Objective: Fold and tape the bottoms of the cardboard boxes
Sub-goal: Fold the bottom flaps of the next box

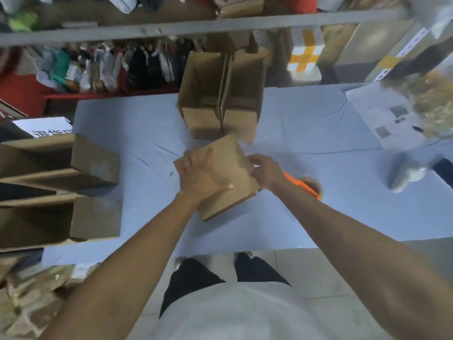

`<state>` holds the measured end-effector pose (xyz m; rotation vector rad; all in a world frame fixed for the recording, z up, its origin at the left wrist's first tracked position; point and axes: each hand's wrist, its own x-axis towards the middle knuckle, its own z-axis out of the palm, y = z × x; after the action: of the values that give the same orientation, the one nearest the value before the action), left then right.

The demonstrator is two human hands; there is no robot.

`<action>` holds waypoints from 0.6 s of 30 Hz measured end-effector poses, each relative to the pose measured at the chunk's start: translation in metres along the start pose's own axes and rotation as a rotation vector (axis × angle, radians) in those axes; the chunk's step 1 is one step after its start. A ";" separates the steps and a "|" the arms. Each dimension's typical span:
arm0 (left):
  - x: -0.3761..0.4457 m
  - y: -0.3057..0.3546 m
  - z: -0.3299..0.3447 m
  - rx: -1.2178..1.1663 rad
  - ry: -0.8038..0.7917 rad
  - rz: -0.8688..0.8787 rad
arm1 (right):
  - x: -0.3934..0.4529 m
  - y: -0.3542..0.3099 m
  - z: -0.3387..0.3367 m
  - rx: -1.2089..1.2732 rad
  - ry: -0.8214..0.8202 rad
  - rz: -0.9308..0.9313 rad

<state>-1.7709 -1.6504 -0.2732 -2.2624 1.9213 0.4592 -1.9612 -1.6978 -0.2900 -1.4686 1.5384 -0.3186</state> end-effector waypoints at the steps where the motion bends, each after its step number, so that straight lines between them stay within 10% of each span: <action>1: 0.001 0.001 -0.002 -0.009 0.002 -0.056 | 0.004 -0.005 -0.001 -0.034 -0.027 -0.035; 11: -0.048 -0.001 0.017 -0.448 -0.266 -0.282 | 0.035 -0.010 0.007 -0.550 -0.154 -0.242; 18: -0.015 -0.007 -0.001 -0.324 -0.199 0.090 | 0.007 0.004 0.008 -0.424 -0.084 -0.397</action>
<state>-1.7657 -1.6356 -0.2680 -2.2101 1.9704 1.0340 -1.9563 -1.6994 -0.3003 -2.0995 1.2882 -0.1607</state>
